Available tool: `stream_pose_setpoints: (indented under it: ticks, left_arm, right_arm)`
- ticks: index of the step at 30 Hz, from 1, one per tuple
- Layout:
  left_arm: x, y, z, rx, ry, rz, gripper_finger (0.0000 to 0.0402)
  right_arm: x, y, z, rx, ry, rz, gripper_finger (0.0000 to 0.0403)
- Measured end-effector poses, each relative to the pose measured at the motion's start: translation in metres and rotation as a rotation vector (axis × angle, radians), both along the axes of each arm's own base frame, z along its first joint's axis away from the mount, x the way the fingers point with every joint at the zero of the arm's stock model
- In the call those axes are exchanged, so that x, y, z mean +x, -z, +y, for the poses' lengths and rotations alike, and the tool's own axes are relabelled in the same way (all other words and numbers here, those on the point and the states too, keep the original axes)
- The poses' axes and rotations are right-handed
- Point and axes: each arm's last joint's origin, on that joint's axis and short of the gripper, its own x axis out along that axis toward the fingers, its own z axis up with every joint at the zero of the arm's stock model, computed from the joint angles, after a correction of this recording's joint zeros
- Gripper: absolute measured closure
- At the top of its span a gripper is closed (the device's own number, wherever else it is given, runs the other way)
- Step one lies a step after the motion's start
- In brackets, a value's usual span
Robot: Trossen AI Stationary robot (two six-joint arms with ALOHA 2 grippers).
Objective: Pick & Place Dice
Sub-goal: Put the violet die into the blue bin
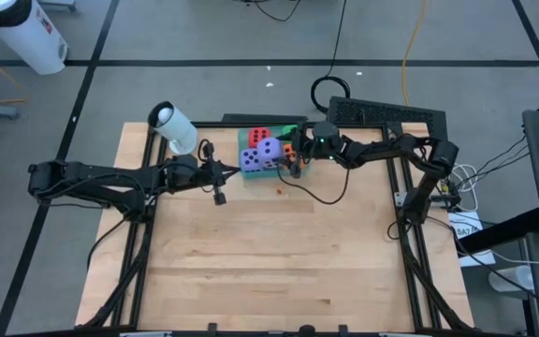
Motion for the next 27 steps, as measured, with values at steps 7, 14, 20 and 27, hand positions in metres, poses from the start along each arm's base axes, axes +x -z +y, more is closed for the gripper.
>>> stream_pose_setpoints:
  ticks: [7, 14, 20, 27]
  left_arm:
    - [0.0, 0.0, 0.0, -0.004, 0.0, 0.0, 0.0382]
    - [0.0, 0.0, 0.0, -0.004, 0.002, 0.001, 0.0382]
    - [0.0, 0.0, -0.001, -0.005, 0.003, 0.004, 0.0382]
    - [0.0, 0.0, -0.001, -0.006, 0.003, 0.003, 0.0382]
  right_arm:
    - [0.0, -0.011, 0.003, -0.01, 0.014, -0.064, 0.0067]
    - [0.001, -0.032, 0.01, -0.032, -0.003, -0.114, 0.007]
    - [0.004, -0.043, 0.008, -0.012, 0.012, -0.201, 0.0071]
    - [0.006, -0.047, 0.008, 0.04, 0.028, -0.256, 0.0071]
